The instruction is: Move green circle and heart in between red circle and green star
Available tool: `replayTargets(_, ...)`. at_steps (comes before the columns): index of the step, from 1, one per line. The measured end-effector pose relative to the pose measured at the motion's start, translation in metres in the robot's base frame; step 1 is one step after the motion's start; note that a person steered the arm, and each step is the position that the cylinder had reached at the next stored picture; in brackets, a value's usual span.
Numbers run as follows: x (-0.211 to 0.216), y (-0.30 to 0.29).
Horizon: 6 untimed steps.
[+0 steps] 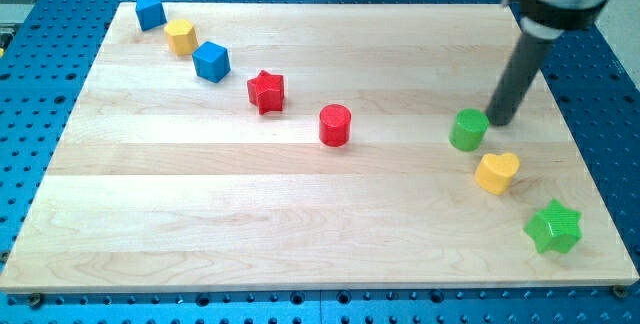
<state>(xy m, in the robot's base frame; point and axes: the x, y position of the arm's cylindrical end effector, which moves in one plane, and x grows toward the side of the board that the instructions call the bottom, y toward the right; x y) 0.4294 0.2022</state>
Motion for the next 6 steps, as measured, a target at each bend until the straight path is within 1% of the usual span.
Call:
replayTargets(1, 0.018, -0.056)
replayTargets(2, 0.019, -0.104)
replayTargets(3, -0.001, -0.055)
replayTargets(4, 0.012, -0.028)
replayTargets(5, 0.038, -0.035)
replayTargets(6, 0.047, -0.053)
